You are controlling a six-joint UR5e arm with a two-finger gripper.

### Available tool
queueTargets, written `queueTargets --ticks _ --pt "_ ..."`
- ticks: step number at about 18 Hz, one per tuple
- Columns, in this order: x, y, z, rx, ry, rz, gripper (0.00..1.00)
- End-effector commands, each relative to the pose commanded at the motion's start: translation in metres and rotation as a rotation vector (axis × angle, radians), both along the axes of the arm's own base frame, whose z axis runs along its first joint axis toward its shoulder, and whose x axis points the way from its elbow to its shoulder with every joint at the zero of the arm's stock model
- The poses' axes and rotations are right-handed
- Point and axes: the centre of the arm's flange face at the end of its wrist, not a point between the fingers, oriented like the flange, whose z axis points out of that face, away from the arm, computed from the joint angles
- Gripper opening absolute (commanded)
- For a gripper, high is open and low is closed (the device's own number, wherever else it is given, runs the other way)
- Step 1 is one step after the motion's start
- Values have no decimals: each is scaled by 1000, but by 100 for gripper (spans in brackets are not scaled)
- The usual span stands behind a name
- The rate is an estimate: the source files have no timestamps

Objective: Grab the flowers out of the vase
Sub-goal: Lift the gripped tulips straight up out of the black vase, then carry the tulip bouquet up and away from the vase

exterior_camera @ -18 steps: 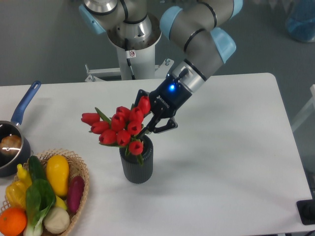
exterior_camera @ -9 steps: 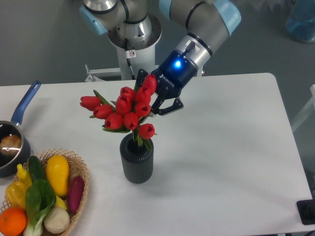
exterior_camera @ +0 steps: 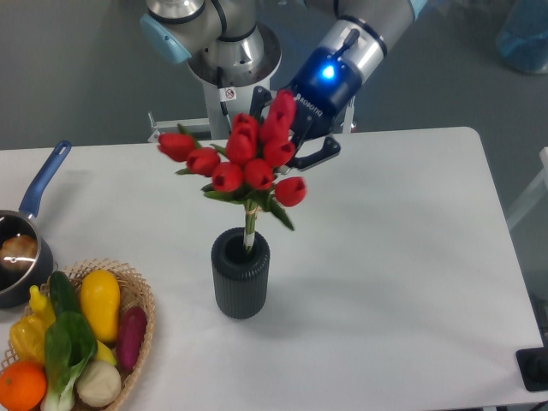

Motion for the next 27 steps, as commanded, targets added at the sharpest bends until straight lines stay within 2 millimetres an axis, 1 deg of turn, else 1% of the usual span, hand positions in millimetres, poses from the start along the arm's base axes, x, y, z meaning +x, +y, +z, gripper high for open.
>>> queueTargets --ticks 2,4,6,12,14,17,19,20,21,23,24,27 --pt "1 -12 15 24 -42 37 34" --pt "7 -14 27 28 -42 45 34" --pt "9 -16 32 31 -33 47 34" --pt "-24 -47 26 30 -31 127 34" --pt "-39 -47 26 21 -26 134 34" --pt "-56 -45 22 6 10 130 34" --pt "-66 -42 8 -28 44 120 34" --pt "-72 -41 -3 -52 53 116 34" --pt "-72 -39 -8 -79 79 108 34" --pt "-76 -41 -7 -126 131 108 34" --pt "-78 -41 -11 -148 146 106 34" --pt "-85 -40 -32 -204 202 75 34"
